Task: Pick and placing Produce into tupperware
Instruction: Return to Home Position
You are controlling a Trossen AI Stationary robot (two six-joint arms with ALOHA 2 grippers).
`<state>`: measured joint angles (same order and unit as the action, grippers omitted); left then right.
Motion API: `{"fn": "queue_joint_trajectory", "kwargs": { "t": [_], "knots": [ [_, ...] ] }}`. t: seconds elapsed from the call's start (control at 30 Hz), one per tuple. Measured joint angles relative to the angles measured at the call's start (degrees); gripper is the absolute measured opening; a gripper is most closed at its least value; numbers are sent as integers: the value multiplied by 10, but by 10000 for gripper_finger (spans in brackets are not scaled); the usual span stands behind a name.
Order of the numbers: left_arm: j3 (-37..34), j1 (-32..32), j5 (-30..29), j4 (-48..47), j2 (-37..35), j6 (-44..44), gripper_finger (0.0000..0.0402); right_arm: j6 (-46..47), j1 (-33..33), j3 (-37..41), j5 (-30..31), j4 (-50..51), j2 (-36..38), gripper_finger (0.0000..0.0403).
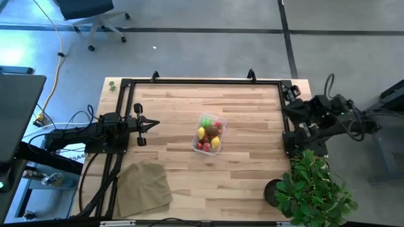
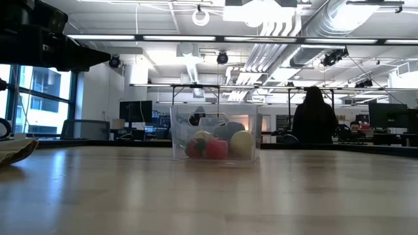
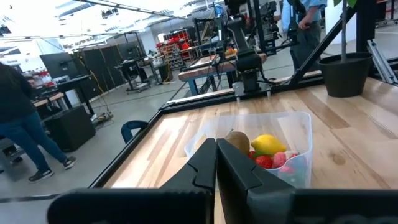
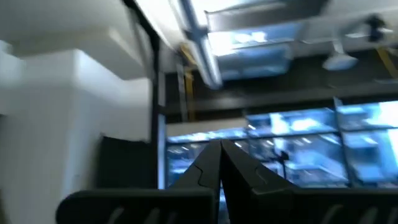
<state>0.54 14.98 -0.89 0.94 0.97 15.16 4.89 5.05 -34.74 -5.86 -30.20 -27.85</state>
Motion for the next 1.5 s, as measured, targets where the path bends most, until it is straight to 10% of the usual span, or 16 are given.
{"fn": "queue_joint_trajectory", "kwargs": {
  "t": [0.3,0.7,0.97,1.5],
  "knots": [
    [0,0,0,0,0,0,3,4,-9,0,163,261,147,0],
    [0,0,0,0,0,0,3,11,-9,0,210,385,239,0],
    [0,0,0,0,0,0,3,-4,-9,2,204,373,274,0],
    [0,0,0,0,0,0,3,57,-9,286,162,-32,274,0]
  ]
}}
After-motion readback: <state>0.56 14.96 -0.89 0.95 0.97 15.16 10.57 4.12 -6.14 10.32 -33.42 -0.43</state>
